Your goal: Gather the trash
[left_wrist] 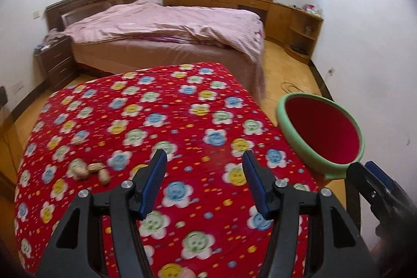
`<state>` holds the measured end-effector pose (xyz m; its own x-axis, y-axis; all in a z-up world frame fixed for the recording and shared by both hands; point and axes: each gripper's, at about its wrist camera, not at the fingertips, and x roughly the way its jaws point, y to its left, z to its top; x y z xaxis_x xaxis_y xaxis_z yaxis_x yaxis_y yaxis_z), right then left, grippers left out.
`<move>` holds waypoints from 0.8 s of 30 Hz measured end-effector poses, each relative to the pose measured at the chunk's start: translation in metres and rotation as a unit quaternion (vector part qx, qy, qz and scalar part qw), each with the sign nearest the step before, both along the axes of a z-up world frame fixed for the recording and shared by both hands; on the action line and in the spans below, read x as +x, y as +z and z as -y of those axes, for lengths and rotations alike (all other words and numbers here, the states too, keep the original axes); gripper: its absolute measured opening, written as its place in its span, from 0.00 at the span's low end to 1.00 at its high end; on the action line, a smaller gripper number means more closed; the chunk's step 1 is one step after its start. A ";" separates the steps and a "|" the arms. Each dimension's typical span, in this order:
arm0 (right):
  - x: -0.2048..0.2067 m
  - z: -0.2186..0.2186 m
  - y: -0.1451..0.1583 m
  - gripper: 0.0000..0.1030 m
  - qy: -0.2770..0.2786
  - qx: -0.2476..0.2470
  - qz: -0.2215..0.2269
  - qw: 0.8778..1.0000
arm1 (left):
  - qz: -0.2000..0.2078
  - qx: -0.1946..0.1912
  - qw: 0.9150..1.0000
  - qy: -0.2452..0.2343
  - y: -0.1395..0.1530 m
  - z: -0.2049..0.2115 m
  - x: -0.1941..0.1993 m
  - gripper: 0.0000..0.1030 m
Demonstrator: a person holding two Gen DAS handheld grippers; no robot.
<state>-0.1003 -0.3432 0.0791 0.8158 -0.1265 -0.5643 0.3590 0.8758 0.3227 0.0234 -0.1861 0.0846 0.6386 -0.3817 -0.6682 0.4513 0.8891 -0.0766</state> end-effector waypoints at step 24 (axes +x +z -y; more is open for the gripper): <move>-0.002 -0.063 0.003 0.85 0.043 -0.026 0.003 0.999 | 0.025 -0.008 0.996 0.090 0.000 -0.076 -0.016 0.58</move>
